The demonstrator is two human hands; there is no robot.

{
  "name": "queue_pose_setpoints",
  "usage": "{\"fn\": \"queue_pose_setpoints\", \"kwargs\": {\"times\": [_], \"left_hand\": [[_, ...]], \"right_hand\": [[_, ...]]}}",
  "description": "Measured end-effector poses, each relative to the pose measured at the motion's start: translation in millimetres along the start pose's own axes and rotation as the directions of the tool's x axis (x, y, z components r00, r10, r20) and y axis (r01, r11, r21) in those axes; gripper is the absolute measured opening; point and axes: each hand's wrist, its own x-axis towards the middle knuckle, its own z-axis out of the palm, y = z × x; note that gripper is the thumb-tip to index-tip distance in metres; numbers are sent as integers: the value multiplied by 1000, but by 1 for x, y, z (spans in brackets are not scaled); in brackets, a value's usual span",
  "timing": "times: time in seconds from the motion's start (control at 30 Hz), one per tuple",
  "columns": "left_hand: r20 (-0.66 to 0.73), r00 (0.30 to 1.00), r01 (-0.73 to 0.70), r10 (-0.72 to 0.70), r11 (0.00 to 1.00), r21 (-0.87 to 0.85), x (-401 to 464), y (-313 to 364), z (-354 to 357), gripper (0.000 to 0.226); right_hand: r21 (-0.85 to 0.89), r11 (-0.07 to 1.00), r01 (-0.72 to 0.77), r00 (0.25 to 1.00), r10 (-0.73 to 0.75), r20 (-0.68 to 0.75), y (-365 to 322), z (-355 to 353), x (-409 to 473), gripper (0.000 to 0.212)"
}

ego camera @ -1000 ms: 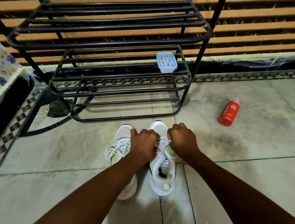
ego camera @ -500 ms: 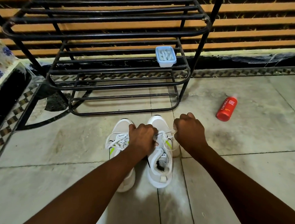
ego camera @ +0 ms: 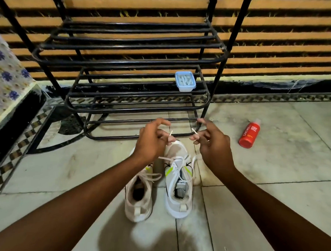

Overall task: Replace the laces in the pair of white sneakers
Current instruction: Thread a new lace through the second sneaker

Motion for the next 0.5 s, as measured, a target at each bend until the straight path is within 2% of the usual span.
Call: {"fn": "queue_pose_setpoints", "kwargs": {"times": [0.07, 0.17, 0.23, 0.33, 0.43, 0.5], "left_hand": [[-3, 999, -44, 44, 984, -175, -4, 33, -19, 18], [5, 997, -67, 72, 944, -325, -11, 81, -44, 14], [-26, 997, -74, 69, 932, -354, -17, 111, -56, 14], [-61, 993, -117, 103, 940, -321, -23, 151, -71, 18], [-76, 985, -172, 155, 920, -352, -32, 191, -88, 19], [-76, 982, -191, 176, 912, -362, -39, 213, -96, 16]], "right_hand": [[162, 986, -48, 998, 54, -33, -26, -12, 9, 23], [327, 943, -57, 995, 82, -64, -68, -32, 23, 21], [365, 931, 0, 993, 44, -111, -100, -48, 32, 17], [331, 939, 94, 974, -17, -227, -142, -69, 46, 9], [405, 907, 113, 956, 12, -293, -180, -86, 58, 8], [475, 875, 98, 956, 49, -288, -200, -94, 61, 9]]}}
